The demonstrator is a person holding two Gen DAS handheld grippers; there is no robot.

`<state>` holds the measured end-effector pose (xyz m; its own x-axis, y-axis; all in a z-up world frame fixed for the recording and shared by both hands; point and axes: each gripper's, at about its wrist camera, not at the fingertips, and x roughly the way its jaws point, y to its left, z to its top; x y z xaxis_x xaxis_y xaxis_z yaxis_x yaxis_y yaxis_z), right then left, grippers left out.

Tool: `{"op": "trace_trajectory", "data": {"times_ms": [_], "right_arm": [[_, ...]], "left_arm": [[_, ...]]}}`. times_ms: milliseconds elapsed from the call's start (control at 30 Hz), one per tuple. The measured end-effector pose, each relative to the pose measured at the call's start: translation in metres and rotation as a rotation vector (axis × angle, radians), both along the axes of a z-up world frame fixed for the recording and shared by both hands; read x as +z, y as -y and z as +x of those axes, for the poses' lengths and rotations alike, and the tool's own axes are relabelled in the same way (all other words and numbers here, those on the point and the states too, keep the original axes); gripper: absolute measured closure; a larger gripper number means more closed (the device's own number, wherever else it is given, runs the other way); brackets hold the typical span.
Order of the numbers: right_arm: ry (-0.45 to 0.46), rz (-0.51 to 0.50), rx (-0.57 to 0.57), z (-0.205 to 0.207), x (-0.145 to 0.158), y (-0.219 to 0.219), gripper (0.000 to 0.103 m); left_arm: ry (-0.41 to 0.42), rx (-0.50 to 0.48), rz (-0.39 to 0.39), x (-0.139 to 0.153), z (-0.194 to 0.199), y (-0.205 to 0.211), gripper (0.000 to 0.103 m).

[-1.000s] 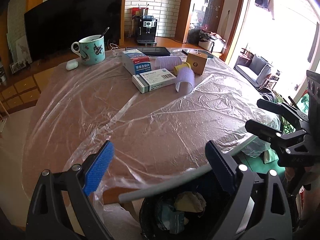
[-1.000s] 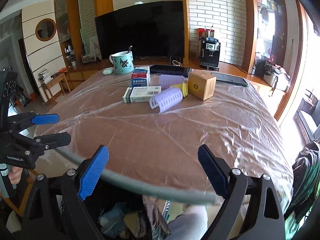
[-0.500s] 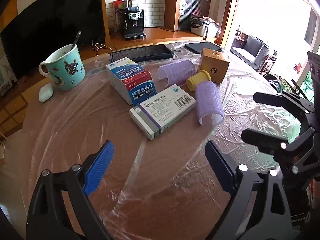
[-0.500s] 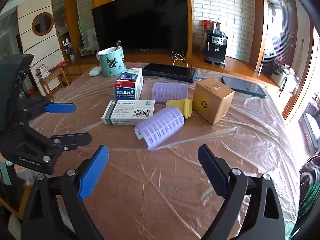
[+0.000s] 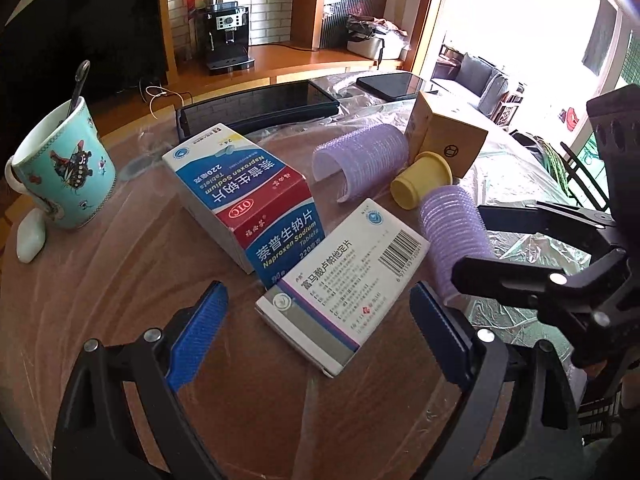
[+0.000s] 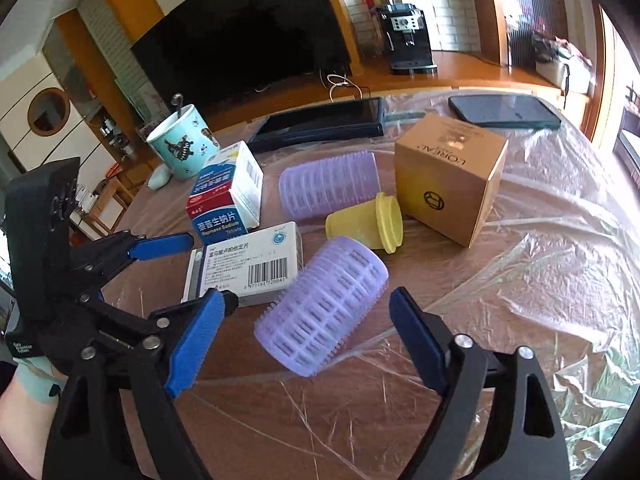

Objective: Collect trash
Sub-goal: 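Grasp the white medicine box with the left tool while the right tool grasps the purple hair roller, then carry the medicine box and purple roller over the black trash bin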

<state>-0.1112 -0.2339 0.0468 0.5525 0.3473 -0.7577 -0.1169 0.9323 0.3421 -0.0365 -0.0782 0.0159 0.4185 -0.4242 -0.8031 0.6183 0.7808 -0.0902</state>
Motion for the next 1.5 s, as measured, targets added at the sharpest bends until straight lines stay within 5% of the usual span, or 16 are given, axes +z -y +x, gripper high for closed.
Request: {"op": "trace_trajectory", "data": {"times_ms": [200,433,600,1133,1500], "right_arm": [[-0.032,0.020,0.017,0.005,-0.005,0.002,0.041],[-0.054,0.019,0.047,0.006,-0.007,0.010,0.055],[-0.038,0.026,0.079,0.001,-0.004,0.011,0.059],[0.020,0.126,0.138,-0.043,0.017,0.023,0.059],[0.035,0.128,0.169,-0.073,0.022,0.019,0.059]], "left_arm": [[0.039,-0.095,0.056,-0.005,-0.008,0.015,0.013],[0.050,-0.132,0.080,-0.003,-0.017,0.020,0.049],[0.073,-0.140,0.096,0.000,-0.028,0.025,0.050],[0.013,0.030,-0.078,0.024,-0.069,-0.010,0.051],[0.034,0.115,-0.099,0.028,-0.110,-0.019,0.051]]}}
